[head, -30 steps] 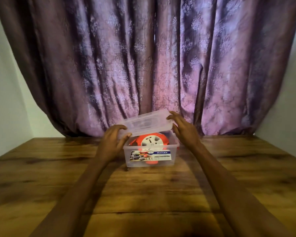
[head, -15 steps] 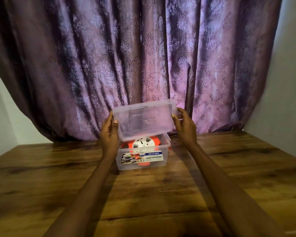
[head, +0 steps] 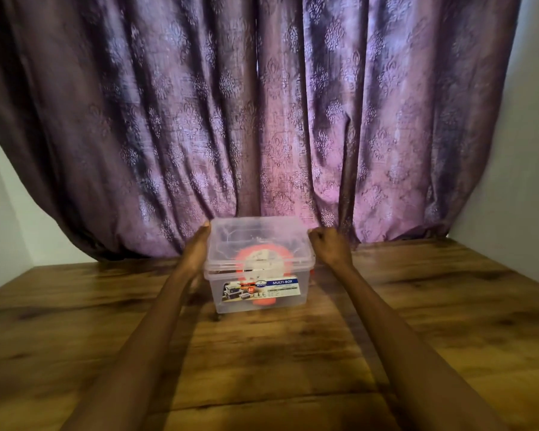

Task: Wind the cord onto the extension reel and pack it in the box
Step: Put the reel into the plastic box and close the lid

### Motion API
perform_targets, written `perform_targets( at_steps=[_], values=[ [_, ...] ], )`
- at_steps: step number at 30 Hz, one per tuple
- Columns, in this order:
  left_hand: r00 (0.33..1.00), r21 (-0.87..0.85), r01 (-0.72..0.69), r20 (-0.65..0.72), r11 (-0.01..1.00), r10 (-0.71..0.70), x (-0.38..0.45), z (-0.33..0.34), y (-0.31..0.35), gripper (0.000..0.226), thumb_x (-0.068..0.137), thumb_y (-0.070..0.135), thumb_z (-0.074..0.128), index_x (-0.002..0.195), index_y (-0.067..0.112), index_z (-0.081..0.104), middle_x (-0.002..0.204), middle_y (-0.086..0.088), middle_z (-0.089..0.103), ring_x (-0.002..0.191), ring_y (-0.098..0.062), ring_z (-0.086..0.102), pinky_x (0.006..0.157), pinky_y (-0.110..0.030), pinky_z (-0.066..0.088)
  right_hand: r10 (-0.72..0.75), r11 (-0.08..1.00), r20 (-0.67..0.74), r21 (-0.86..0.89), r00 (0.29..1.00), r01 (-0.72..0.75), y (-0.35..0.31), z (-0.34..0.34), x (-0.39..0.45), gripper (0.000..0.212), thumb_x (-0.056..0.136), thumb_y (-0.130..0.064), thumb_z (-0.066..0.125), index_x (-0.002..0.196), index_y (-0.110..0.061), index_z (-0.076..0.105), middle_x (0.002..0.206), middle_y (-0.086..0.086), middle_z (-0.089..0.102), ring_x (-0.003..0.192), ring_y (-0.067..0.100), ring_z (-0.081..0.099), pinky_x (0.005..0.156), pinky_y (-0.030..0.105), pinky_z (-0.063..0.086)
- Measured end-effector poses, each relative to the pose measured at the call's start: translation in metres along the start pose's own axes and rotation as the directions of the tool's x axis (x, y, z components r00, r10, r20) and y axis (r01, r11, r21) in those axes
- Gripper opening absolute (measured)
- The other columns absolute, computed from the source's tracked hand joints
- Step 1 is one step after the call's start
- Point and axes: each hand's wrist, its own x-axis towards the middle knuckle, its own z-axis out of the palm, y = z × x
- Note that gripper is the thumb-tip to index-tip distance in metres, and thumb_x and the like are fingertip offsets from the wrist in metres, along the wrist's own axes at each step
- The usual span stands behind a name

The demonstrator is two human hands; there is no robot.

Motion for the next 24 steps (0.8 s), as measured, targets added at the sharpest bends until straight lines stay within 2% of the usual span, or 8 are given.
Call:
perform_targets(
  at_steps=[2,7,9,11,14,19,21,24],
  values=[
    [0.991,-0.023,0.092,0.097,0.995,-0.089,0.001,-0.008,-0.012,0.066,0.101,0.06,0.029,0.129,0.011,0.064,0.121,-0.018,0.07,0.112,-0.037,0.068,0.096,-0.049,0.054,0.031,0.999,0.058,-0.046,0.998,-0.028,0.006,0.003,0.001,0.035,0.097,-0.03,0.052,0.075,-0.009,0.069,0.086,0.02,0.073,0.085,0.036,0.069,0.066,0.034,0.045],
    [0.981,-0.012,0.193,-0.033,0.981,-0.193,0.003,-0.016,-0.034,0.055,0.104,0.052,0.033,0.116,0.013,0.071,0.112,-0.011,0.075,0.106,-0.027,0.07,0.093,-0.04,0.053,0.073,0.997,0.186,0.005,0.98,-0.075,0.014,0.007,0.0,0.031,0.095,-0.033,0.053,0.103,-0.013,0.076,0.103,0.01,0.075,0.093,0.027,0.068,0.08,0.035,0.053],
    [0.978,0.01,0.197,-0.078,0.98,-0.195,0.002,-0.015,-0.036,0.042,0.103,0.042,0.041,0.109,0.014,0.073,0.107,-0.011,0.076,0.096,-0.025,0.071,0.089,-0.038,0.055,0.096,0.986,0.213,0.115,0.972,-0.123,0.014,0.01,0.0,0.03,0.096,-0.027,0.053,0.096,-0.007,0.076,0.094,0.014,0.076,0.079,0.023,0.067,0.07,0.033,0.052],
    [0.971,0.024,0.183,-0.159,0.983,-0.177,0.001,-0.012,-0.036,0.03,0.099,0.029,0.046,0.098,0.014,0.073,0.094,-0.008,0.078,0.079,-0.021,0.069,0.071,-0.029,0.055,0.133,0.938,0.24,0.282,0.962,-0.201,0.01,0.011,-0.004,0.028,0.098,-0.016,0.05,0.086,0.0,0.07,0.072,0.019,0.07,0.054,0.022,0.058,0.048,0.025,0.041],
    [0.943,-0.016,0.226,-0.246,0.974,-0.223,-0.002,-0.012,-0.041,0.03,0.093,0.035,0.055,0.095,0.011,0.073,0.079,-0.002,0.075,0.068,-0.019,0.063,0.054,-0.024,0.048,0.212,0.809,0.306,0.478,0.928,-0.342,0.006,0.009,-0.012,0.02,0.098,-0.014,0.051,0.089,-0.004,0.065,0.053,0.011,0.053,0.033,0.015,0.042,0.035,0.016,0.03],
    [0.952,-0.026,0.216,-0.217,0.976,-0.217,-0.004,-0.019,-0.048,0.044,0.086,0.047,0.063,0.097,0.006,0.076,0.098,-0.011,0.076,0.081,-0.026,0.063,0.07,-0.037,0.049,0.276,0.68,0.369,0.578,0.888,-0.452,0.007,0.012,-0.016,0.013,0.095,-0.018,0.057,0.088,-0.011,0.066,0.048,-0.002,0.049,0.037,0.01,0.037,0.038,0.018,0.029],
    [0.958,-0.006,0.198,-0.21,0.98,-0.195,-0.005,-0.017,-0.045,0.038,0.092,0.044,0.061,0.091,0.008,0.076,0.092,-0.01,0.075,0.077,-0.025,0.063,0.069,-0.038,0.049,0.255,0.67,0.36,0.603,0.897,-0.433,0.007,0.013,-0.014,0.014,0.095,-0.012,0.056,0.092,-0.005,0.067,0.049,-0.001,0.05,0.037,0.01,0.037,0.036,0.018,0.03],
    [0.951,0.005,0.208,-0.236,0.978,-0.201,0.001,-0.02,-0.048,0.044,0.092,0.048,0.061,0.094,0.007,0.076,0.096,-0.011,0.078,0.087,-0.029,0.069,0.087,-0.047,0.055,0.229,0.711,0.316,0.592,0.921,-0.38,0.003,0.012,-0.013,0.021,0.094,-0.003,0.053,0.093,0.009,0.07,0.054,0.008,0.057,0.038,0.017,0.045,0.035,0.02,0.035]
  ],
)
